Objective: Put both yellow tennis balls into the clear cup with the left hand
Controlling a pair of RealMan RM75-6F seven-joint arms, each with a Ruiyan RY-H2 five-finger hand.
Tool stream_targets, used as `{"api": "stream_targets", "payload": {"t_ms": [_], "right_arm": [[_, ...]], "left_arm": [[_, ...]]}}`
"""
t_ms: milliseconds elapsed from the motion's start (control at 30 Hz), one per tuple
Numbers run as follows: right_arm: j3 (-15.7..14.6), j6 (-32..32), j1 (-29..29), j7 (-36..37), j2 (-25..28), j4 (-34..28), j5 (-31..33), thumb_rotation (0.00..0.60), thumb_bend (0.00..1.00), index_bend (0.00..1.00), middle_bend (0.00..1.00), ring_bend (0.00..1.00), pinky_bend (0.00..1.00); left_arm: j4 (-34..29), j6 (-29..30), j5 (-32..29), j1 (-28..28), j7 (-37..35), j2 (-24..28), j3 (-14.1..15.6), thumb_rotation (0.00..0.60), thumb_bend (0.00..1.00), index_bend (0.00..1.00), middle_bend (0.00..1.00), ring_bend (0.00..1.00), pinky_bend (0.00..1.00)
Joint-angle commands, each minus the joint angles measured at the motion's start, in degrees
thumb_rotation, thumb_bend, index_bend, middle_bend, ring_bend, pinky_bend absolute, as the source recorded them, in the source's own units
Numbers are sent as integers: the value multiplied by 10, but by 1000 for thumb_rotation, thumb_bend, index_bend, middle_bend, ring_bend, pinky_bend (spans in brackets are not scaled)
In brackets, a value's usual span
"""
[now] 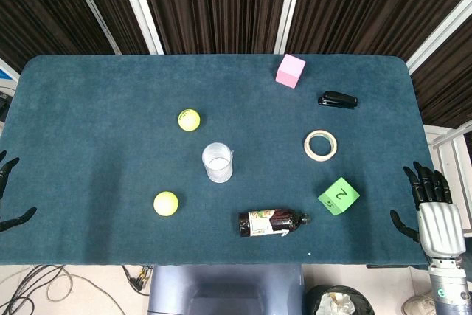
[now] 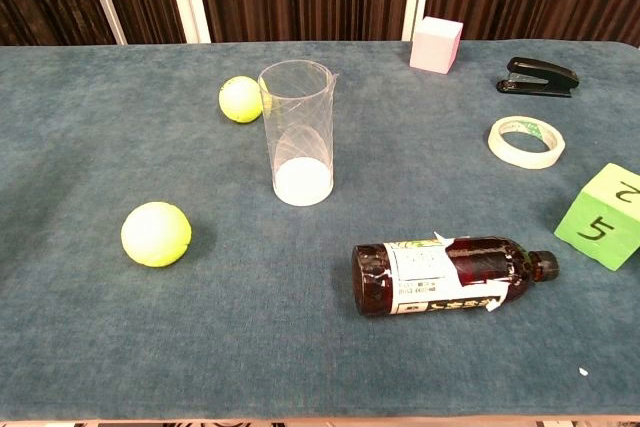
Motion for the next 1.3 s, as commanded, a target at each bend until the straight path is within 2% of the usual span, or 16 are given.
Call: {"api": "stream_targets", "payload": {"t_ms": [33,467,967,1067,1300], "right_arm": [[0,0,0,0,0,0,0,600,352,90,0,0,0],[0,-1,0,0,0,0,2,600,352,90,0,0,0],[1,-6,0,-1,0,0,8,600,352,90,0,0,0],[1,-11,2,-3,-2,2,11,600,352,90,0,0,0],[0,-9,2,-12,-6,2,9,600,352,90,0,0,0]], "left_arm": [[5,5,4,1,-5,-4,1,600,93,136,3,7,50],[-5,-8,-5,1,-14,3,3,600,92,136,4,7,50],[14,-3,18,-8,-38,-9,0,600,90,133,25,8,50],[11,-27,40,-24,-59,-5,9,600,87,133,25,8,50],[-57,-155,78,-114,-72,27,10,600,86,133,25,8,50]]}}
